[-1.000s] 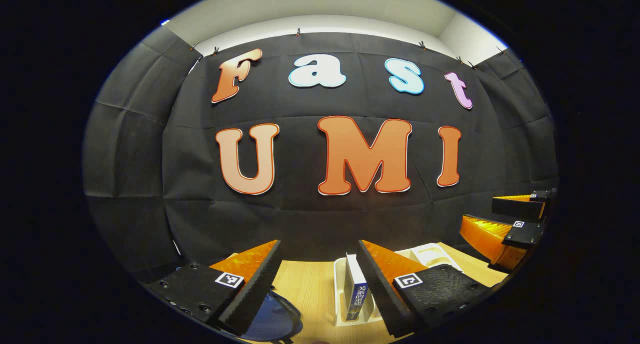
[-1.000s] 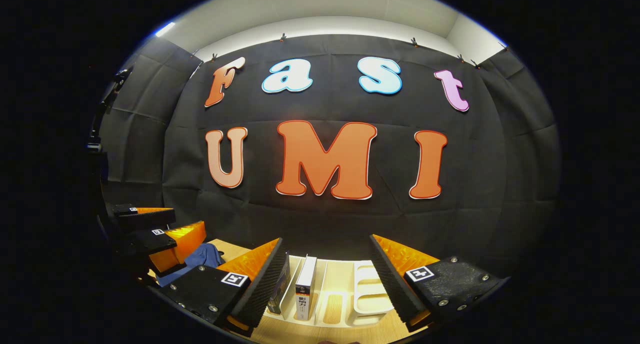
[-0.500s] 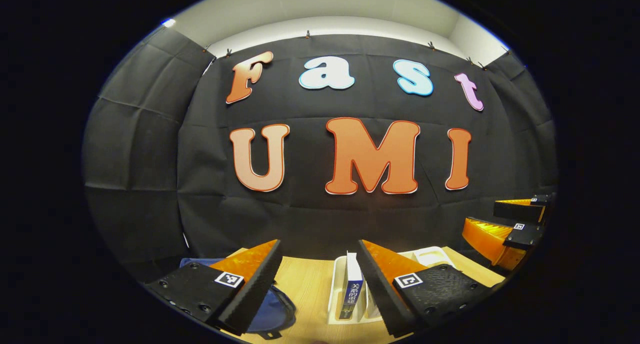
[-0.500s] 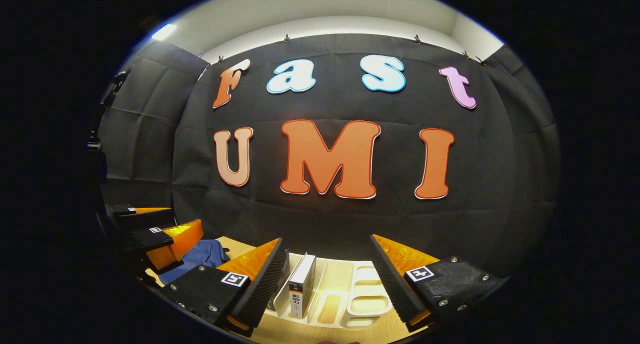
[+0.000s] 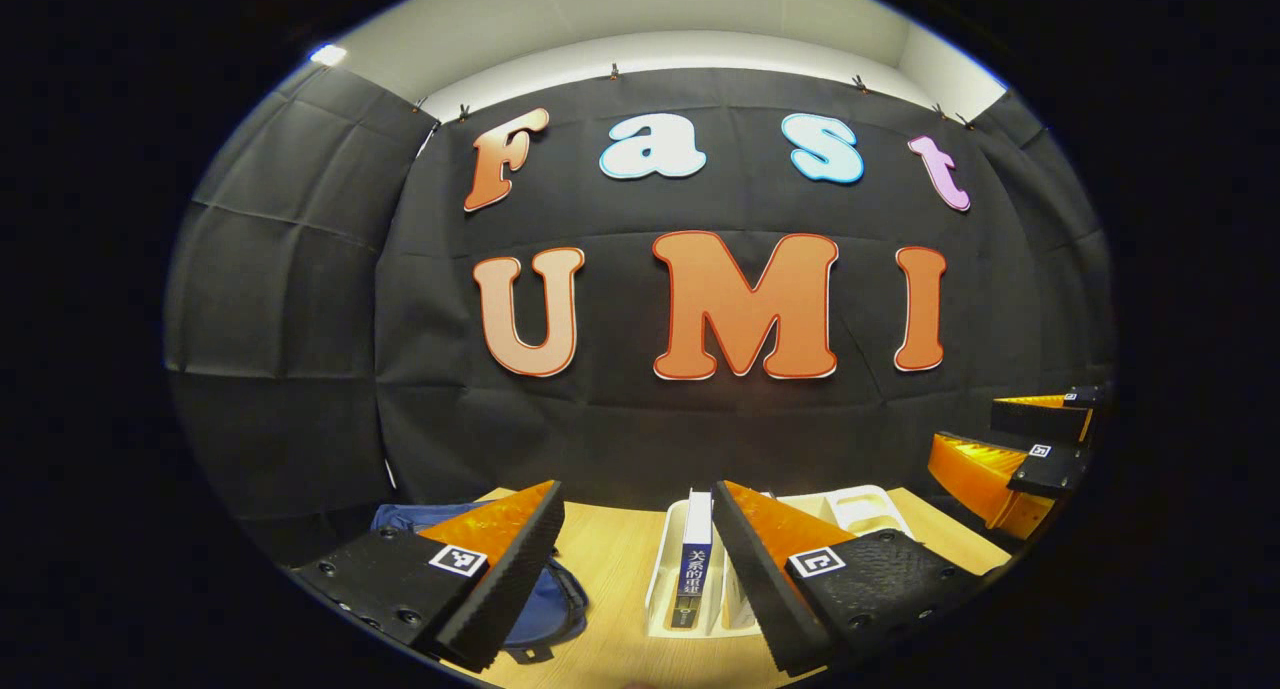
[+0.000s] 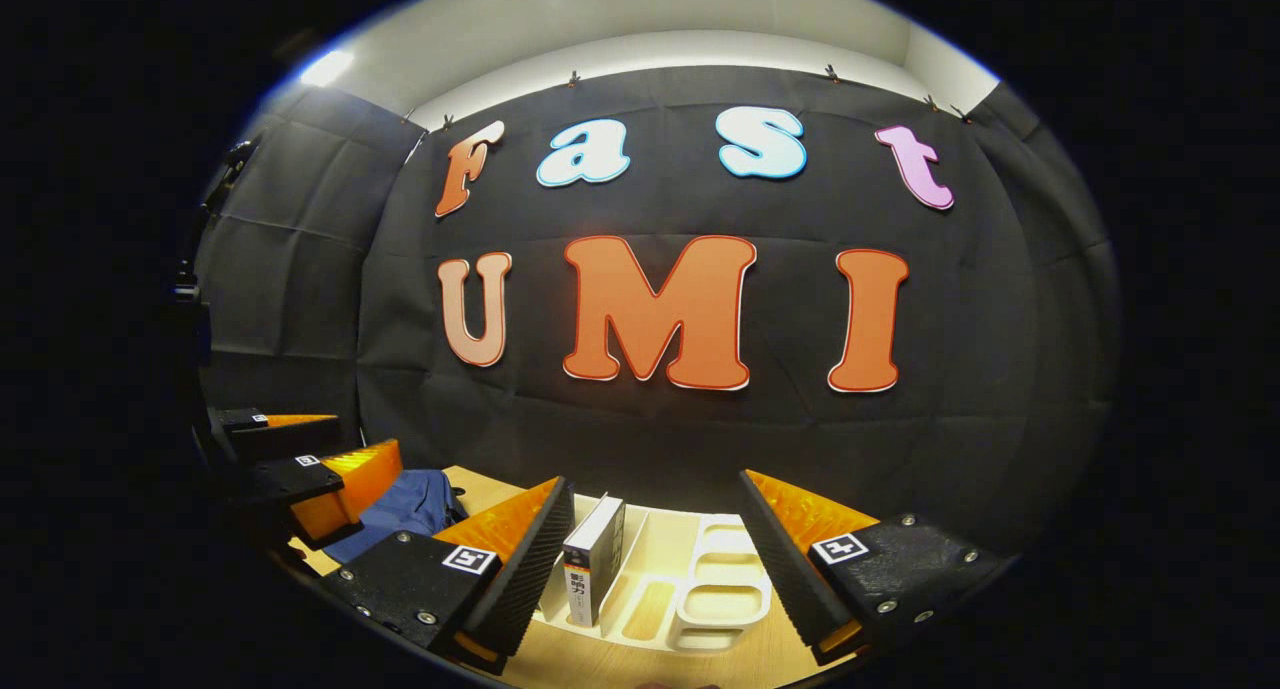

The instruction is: Open the schoolbag, grab two books from the bookshelf and put them into the schoolbag.

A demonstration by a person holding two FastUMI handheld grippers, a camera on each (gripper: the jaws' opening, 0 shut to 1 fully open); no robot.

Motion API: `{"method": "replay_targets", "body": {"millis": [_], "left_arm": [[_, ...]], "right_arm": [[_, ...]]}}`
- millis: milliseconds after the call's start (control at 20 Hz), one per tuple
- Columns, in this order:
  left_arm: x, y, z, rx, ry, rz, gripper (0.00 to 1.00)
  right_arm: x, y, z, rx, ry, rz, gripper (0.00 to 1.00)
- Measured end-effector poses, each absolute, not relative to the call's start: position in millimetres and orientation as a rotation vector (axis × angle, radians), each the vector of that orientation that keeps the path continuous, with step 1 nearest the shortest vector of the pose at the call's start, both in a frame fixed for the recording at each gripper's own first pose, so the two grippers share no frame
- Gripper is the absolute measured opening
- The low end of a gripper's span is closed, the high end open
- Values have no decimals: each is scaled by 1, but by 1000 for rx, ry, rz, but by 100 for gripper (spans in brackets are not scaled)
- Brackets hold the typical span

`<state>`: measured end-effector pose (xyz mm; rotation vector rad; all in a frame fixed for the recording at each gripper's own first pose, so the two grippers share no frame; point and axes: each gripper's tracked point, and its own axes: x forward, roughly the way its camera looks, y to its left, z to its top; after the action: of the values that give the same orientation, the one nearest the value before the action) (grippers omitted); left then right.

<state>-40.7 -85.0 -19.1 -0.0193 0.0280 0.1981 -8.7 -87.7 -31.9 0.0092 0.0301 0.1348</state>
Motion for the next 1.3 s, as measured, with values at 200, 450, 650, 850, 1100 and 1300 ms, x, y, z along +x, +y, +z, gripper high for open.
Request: {"method": "replay_targets", "body": {"millis": [200,450,650,850,1100,1300], "left_arm": [[-39,-92,-18,-9,26,199,93],[-31,-96,-17,2,30,185,92],[-26,-89,-18,6,40,180,92],[-20,-77,-16,29,43,164,94],[-12,-46,-29,32,65,128,93],[-6,-5,-64,41,152,112,95]], "right_arm": [[-10,-96,-37,16,47,131,98],[-6,-97,-37,21,51,131,98],[0,-92,-35,24,55,127,99],[5,-85,-30,10,47,112,98],[17,-68,-32,17,49,62,98],[28,-51,-28,3,50,18,98]]}}
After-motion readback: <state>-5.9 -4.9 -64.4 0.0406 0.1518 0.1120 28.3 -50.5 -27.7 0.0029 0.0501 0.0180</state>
